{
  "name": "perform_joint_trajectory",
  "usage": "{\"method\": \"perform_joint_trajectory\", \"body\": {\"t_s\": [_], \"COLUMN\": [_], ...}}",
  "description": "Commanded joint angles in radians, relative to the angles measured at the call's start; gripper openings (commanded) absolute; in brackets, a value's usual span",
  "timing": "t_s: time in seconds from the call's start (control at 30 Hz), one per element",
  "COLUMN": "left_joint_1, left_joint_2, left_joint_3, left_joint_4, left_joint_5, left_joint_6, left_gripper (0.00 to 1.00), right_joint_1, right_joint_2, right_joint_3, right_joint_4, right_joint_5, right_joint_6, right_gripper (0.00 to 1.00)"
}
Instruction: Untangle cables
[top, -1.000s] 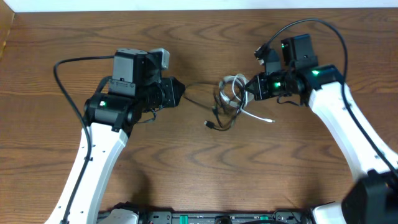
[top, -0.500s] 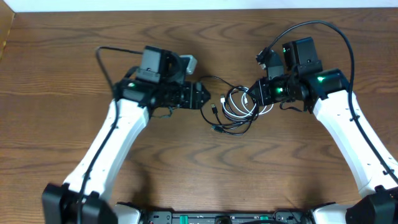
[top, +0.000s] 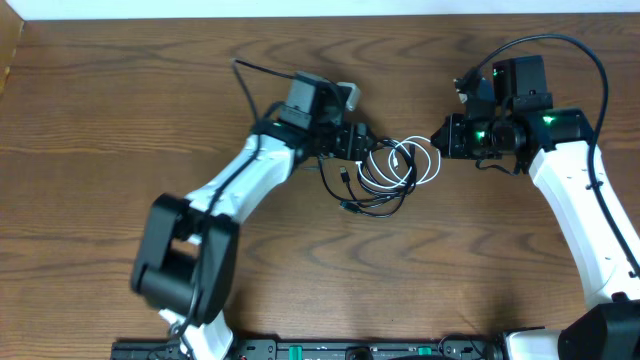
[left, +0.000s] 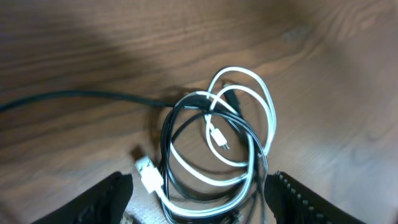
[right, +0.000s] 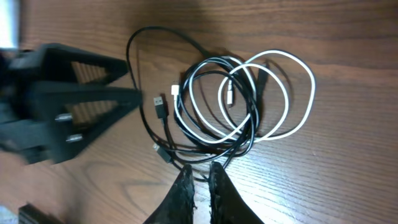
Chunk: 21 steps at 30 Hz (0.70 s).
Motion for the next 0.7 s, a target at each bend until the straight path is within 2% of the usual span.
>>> {"method": "perform_joint_trajectory", "body": {"t_s": [0.0, 0.1, 0.33, 0.67], "left_joint_1": [-0.047, -0.085, -0.163, -0.177], "left_joint_2": [0.065, 0.097, 0.143, 0.194], "left_joint_3": [0.005, 0.005, 0.005, 0.005], "left_joint_4": [0.070, 0.110, 0.129, 0.131], "left_joint_5": [-0.043, -0.112, -0.449, -0.466], "left_joint_6": [-0.015, -0.015, -0.010, -0.006], "left_gripper": [0.70, 0.68, 0.64, 0.52], "right_joint_1": [-0.003, -0.003, -0.003, -0.002], "right_joint_2": [-0.016, -0.016, -0.015, -0.015], "right_joint_3": [0.006, 0.006, 0.006, 0.006], "right_joint_4": [-0.006, -0.014, -0.019, -0.030], "right_joint_5": [0.032, 0.041, 0.041, 0.042], "right_joint_6": [0.011, 0.011, 0.010, 0.007], "right_gripper": [0.09, 0.09, 0.09, 0.09]}}
